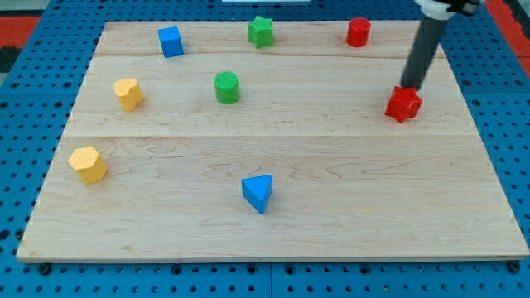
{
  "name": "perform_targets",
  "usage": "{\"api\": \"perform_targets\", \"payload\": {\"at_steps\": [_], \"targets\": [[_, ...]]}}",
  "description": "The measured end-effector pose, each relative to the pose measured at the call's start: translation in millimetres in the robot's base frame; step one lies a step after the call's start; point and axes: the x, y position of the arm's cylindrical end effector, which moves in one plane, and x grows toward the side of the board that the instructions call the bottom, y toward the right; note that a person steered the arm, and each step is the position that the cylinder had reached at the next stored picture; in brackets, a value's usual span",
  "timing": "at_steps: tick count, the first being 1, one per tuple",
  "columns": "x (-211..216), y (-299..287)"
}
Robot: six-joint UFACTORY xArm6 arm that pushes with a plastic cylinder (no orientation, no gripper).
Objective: Push the blue triangle to the left
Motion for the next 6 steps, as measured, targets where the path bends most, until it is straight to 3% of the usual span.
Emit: {"api": "perform_targets", "payload": {"at_steps": [1, 3, 6], "targets": [[15, 13], [24, -57], [19, -62]]}}
